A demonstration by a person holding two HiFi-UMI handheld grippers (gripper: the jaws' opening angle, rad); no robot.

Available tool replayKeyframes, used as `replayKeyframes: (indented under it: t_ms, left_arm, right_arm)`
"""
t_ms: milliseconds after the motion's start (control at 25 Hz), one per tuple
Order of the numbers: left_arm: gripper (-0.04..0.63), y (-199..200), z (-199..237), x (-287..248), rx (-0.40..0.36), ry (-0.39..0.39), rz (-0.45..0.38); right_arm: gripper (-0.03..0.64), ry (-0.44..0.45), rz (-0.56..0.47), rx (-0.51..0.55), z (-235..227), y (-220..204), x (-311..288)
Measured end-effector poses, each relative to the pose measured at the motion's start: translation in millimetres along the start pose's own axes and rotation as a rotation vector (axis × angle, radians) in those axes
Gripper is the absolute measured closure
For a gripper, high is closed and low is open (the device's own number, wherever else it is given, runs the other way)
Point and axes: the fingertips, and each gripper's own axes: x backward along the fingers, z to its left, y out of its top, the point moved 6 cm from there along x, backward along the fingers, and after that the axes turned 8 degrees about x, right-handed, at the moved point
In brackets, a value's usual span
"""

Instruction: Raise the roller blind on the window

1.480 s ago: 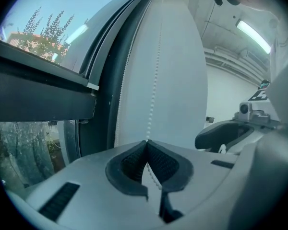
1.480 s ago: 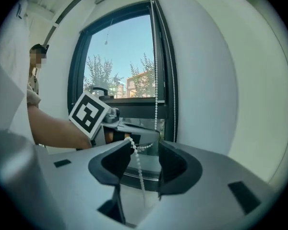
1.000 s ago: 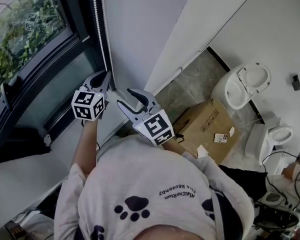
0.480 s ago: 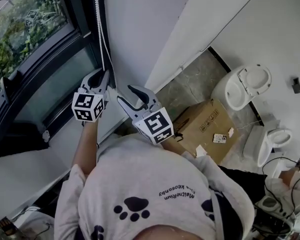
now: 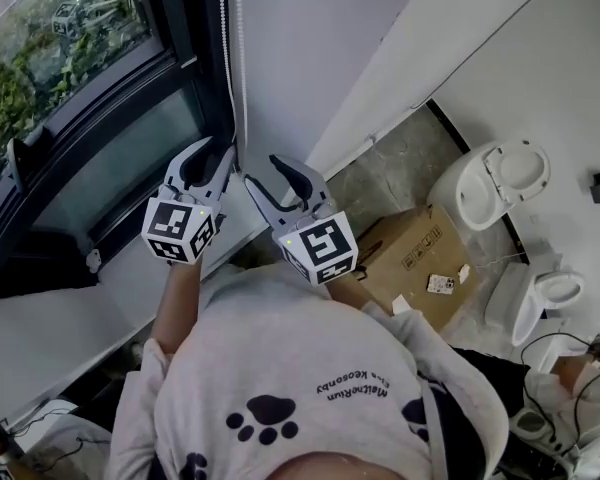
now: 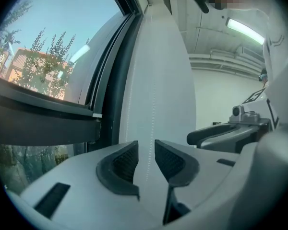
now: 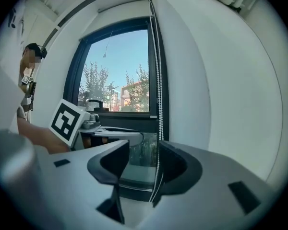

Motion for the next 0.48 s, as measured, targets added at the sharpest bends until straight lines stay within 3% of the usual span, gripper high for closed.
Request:
replayKeyframes:
  t_ms: [240, 480]
  left_arm:
    - [0.516, 20.0, -23.1, 18.4, -0.005, 0.003, -0.065]
    - [0.555, 40.2, -32.8, 38.3, -0.043, 0.087, -0.135]
  right_arm:
    - [0.426, -0.072, -0.069, 0.009, -8.8, 17.6, 1.0]
    - [0.482, -0.176, -0.142, 0.013, -18.3, 32.6, 10.6]
